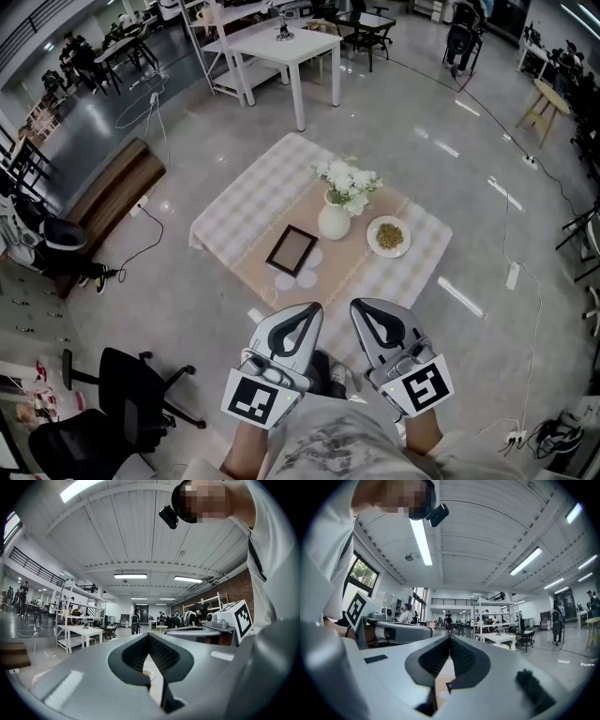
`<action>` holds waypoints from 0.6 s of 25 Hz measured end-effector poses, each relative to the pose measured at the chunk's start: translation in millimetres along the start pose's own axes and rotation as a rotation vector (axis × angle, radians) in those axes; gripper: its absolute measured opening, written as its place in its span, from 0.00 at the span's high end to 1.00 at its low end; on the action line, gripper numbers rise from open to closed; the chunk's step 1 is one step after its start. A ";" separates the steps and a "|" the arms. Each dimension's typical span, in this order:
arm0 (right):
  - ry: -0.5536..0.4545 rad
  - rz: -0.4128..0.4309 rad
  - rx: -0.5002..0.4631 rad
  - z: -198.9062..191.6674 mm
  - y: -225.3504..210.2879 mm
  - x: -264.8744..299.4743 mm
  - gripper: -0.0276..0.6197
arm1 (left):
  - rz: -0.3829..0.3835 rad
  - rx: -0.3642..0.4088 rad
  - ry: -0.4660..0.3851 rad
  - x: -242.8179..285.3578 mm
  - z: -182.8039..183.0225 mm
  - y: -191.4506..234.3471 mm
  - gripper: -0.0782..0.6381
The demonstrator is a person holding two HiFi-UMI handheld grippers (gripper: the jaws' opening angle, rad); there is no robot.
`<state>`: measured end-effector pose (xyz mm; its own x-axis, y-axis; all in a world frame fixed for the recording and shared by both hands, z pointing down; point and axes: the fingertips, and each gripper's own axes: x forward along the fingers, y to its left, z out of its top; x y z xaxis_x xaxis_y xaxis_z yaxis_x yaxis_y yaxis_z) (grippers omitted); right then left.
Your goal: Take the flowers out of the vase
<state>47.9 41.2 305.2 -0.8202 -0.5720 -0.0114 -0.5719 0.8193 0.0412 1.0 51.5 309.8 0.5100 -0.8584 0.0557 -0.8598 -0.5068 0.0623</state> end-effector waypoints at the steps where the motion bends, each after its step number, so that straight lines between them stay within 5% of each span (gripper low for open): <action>1: 0.003 -0.004 0.001 -2.2 -3.4 2.3 0.93 | -0.003 0.002 -0.003 4.2 -1.6 2.9 0.88; 15: 0.062 -0.079 0.022 -34.8 -55.2 45.3 0.93 | -0.062 0.012 -0.030 62.8 -12.3 48.9 0.88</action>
<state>42.8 -31.3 337.2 -0.7708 -0.6353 0.0484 -0.6352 0.7721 0.0202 -8.8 -26.2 328.6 0.5615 -0.8271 0.0226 -0.8269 -0.5599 0.0529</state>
